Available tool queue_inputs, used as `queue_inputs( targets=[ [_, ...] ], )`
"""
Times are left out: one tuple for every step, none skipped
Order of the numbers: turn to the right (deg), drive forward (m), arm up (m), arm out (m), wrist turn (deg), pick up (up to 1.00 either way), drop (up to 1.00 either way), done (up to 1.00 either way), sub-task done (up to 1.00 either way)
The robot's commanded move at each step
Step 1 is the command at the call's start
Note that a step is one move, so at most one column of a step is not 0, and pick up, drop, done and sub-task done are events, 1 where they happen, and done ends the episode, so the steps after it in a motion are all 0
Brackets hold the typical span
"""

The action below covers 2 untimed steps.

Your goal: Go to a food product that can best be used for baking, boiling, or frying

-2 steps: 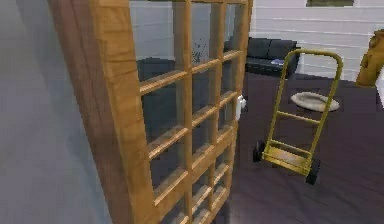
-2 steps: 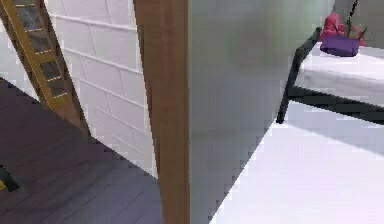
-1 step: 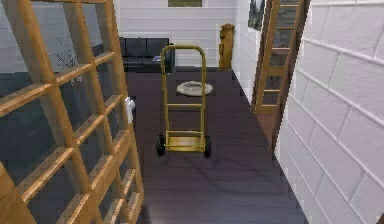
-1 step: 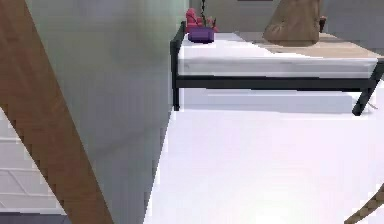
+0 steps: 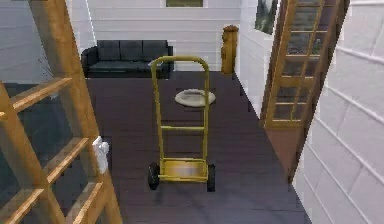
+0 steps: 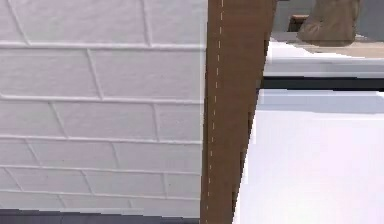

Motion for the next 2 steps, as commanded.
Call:
queue_inputs(
  targets=[
    [18.0,0.00,0.00,0.00,0.0,0.00,0.00,0.00,0.00],
    [0.0,1.00,0.00,0.00,0.0,0.00,0.00,0.00,0.00]
  ],
)
